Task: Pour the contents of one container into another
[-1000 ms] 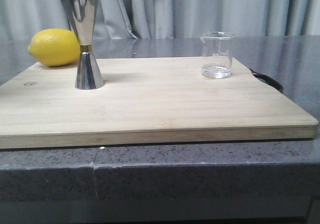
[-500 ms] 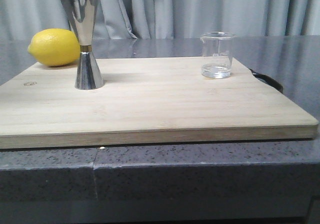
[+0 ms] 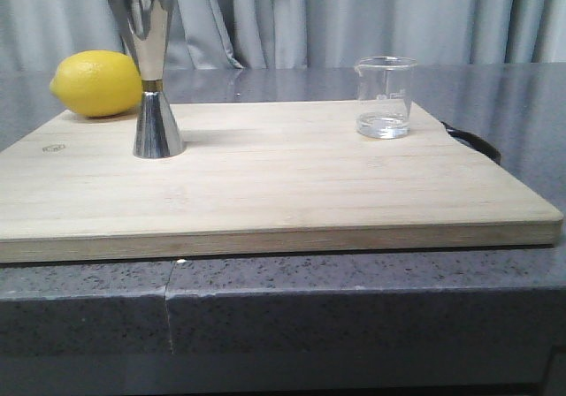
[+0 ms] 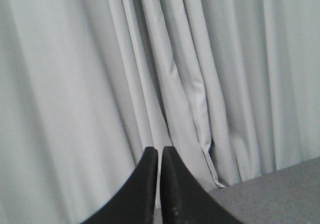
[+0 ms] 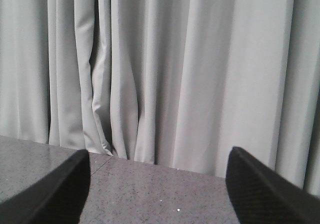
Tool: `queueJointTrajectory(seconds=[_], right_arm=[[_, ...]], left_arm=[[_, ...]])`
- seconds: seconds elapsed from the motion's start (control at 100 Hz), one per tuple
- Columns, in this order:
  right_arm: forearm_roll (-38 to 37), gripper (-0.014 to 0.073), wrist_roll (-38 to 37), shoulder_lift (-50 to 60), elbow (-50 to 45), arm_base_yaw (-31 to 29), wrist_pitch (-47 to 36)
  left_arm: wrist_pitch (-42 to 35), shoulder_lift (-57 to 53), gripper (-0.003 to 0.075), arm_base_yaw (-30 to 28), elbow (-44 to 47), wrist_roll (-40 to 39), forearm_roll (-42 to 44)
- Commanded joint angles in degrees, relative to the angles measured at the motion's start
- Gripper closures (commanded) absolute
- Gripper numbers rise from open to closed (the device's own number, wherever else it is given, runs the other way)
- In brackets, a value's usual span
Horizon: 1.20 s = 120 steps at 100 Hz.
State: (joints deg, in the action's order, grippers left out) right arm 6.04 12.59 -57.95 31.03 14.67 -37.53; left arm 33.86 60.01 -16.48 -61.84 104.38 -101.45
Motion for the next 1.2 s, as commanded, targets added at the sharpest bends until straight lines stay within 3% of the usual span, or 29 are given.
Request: queueJointTrajectory(seconds=[0.0, 0.2, 0.27, 0.42, 0.61, 0.84, 1.19], right_arm=[[0.1, 0.0087, 1.6, 2.7, 4.5, -0.4, 0.6], [0.1, 0.0089, 1.6, 6.7, 11.5, -0.4, 13.0], [0.1, 0.0132, 2.3, 8.1, 13.2, -0.4, 14.8], [0.1, 0.0373, 7.2, 11.8, 14.9, -0.4, 18.2], [0.1, 0.0666, 7.8, 17.4, 14.9, -0.4, 26.9], [0.0, 0.0666, 7.8, 24.0, 14.4, -0.4, 36.2], [-3.5, 0.065, 7.8, 34.2, 3.3, -0.5, 36.5]], left_arm=[[-2.4, -3.1, 0.074, -0.1, -1.7, -1.6, -4.1], [-6.5, -9.1, 0.074, -0.1, 3.9, -1.8, -4.1], [-6.5, -11.5, 0.074, -0.1, 7.3, -1.8, -4.1], [-6.7, -17.1, 0.074, -0.1, 15.8, -1.8, -4.1], [-6.7, -24.7, 0.074, -0.1, 25.3, -1.8, -4.1], [-7.9, -34.1, 0.074, -0.1, 36.2, -1.8, -4.1], [-7.6, -43.4, 0.074, 0.3, 49.2, -6.0, -4.1]])
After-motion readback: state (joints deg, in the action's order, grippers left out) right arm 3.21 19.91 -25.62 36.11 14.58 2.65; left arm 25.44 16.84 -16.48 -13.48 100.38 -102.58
